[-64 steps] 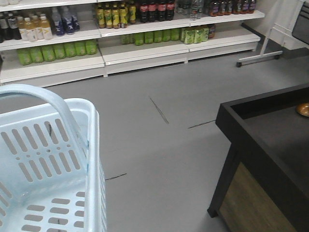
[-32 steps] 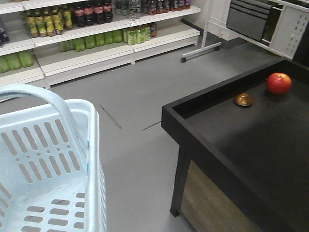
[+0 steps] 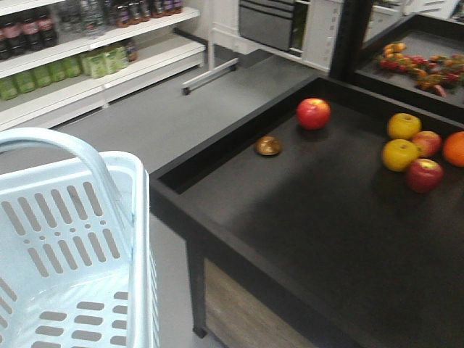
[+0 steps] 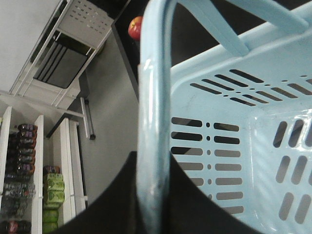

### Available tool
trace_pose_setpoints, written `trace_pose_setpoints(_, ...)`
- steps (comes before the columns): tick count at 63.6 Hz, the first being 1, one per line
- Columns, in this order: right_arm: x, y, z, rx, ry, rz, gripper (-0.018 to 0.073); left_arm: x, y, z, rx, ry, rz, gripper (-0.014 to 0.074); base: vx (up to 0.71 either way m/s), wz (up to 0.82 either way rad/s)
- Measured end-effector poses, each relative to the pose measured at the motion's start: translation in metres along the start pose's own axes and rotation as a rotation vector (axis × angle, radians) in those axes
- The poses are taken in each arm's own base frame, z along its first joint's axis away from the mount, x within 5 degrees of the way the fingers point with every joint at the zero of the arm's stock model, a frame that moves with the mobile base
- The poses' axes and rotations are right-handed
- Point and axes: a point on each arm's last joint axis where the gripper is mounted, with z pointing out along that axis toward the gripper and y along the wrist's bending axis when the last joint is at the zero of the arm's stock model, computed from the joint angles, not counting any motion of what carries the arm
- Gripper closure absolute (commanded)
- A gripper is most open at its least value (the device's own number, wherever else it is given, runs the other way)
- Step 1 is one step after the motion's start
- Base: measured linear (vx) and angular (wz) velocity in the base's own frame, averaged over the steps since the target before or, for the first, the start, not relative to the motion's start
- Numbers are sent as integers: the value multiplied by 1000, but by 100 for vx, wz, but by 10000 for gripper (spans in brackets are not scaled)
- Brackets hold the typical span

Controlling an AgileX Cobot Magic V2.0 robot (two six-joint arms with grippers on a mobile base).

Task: Pick three apples into basket with both arms
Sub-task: 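Turn the base toward the fruit table with apples and oranges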

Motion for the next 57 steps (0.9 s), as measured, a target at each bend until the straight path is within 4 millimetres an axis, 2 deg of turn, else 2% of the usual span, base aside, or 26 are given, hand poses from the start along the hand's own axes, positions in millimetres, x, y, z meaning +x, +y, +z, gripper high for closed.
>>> trace_pose_setpoints(57, 0, 0, 0, 0, 0, 0, 568, 0, 0, 0, -1, -1, 0, 603, 9, -49)
